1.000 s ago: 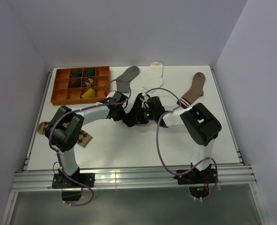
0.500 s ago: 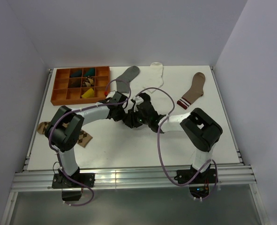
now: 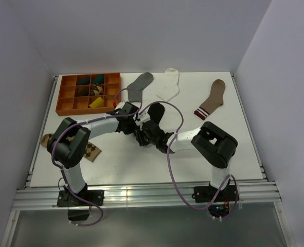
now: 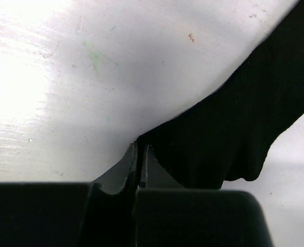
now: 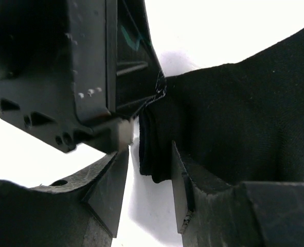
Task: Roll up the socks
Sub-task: Roll the sock at the center of the board.
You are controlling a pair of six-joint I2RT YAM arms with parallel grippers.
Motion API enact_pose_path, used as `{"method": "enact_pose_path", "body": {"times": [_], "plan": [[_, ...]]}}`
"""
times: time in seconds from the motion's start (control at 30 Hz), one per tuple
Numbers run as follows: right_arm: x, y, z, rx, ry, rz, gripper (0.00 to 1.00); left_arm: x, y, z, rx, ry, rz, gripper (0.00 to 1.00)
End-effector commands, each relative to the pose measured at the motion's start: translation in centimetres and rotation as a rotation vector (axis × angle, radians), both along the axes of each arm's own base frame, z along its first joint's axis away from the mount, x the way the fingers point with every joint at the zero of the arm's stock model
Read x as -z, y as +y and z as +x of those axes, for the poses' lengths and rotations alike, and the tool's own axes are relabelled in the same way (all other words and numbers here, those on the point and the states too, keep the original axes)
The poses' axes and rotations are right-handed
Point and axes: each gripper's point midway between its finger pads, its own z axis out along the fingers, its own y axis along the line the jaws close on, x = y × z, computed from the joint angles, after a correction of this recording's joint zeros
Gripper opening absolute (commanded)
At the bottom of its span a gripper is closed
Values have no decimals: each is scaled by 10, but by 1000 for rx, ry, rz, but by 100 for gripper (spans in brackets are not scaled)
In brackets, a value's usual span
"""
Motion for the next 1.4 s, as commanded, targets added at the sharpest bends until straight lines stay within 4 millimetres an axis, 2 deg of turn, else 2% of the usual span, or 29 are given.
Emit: {"method": "enact_pose_path", "body": {"times": [0.0, 0.1, 0.23, 0.3, 0.37, 0.4, 0.47, 0.57, 0.6, 0.67, 0.7, 0.73, 0.77, 0.83, 0.87, 0.93, 0.97, 1.0, 1.03, 1.07, 1.13, 1.17, 1.33, 1.37], "plan": [[23, -9, -2, 33, -17, -129, 44, -5, 0, -10, 4, 12, -12, 0], [31, -12, -1, 59, -5, -162, 36, -6, 0, -11, 5, 11, -21, 0], [30, -11, -1, 62, 9, -161, 5, -13, 0, -13, -6, -6, -43, 0], [30, -9, -4, 51, 25, -153, 0, -18, 0, -13, -11, -19, -55, 2], [27, -4, -11, 16, 69, -110, 0, -23, 2, -11, -22, -35, -62, 7], [26, -3, -13, 5, 89, -92, 0, -28, 3, -10, -26, -53, -62, 14], [23, -1, -17, -22, 155, -29, 0, -36, 6, -6, -37, -79, -61, 22], [21, -1, -22, -44, 251, 31, 0, -48, 14, -3, -64, -121, -71, 39], [20, 0, -23, -53, 281, 52, 0, -57, 16, -1, -72, -144, -84, 48], [19, 2, -29, -71, 365, 96, 0, -63, 24, 4, -95, -172, -95, 54], [18, -2, -25, -58, 390, 113, 0, -67, 27, 2, -99, -184, -105, 57], [15, -1, -22, -47, 418, 137, 0, -69, 30, 4, -104, -192, -117, 57], [15, 1, -29, -75, 471, 161, 0, -67, 32, 2, -105, -202, -127, 57], [12, -2, -24, -63, 531, 207, 0, -73, 29, -1, -85, -228, -166, 57], [13, -3, -23, -61, 559, 223, 0, -65, 32, -7, -78, -218, -169, 57], [10, -4, -25, -68, 627, 271, 0, -69, 26, -8, -58, -249, -213, 56], [11, -4, -24, -65, 653, 288, 0, -62, 24, -15, -38, -234, -229, 55], [7, -2, -29, -96, 687, 318, 0, -62, 22, -15, -28, -244, -249, 54], [4, -3, -24, -83, 711, 346, 0, -64, 18, -14, -18, -263, -273, 54], [7, -4, -25, -81, 744, 351, 0, -56, 17, -22, 0, -247, -285, 53], [1, -4, -22, -88, 789, 389, 0, -62, 13, -20, 15, -290, -321, 52], [4, -5, -22, -84, 810, 392, 0, -55, 14, -25, 23, -284, -324, 52], [8, -5, -20, -81, 880, 406, 0, -54, 10, -25, 44, -334, -368, 51], [8, -5, -20, -80, 884, 411, 0, -48, 12, -29, 47, -328, -366, 50]]}}
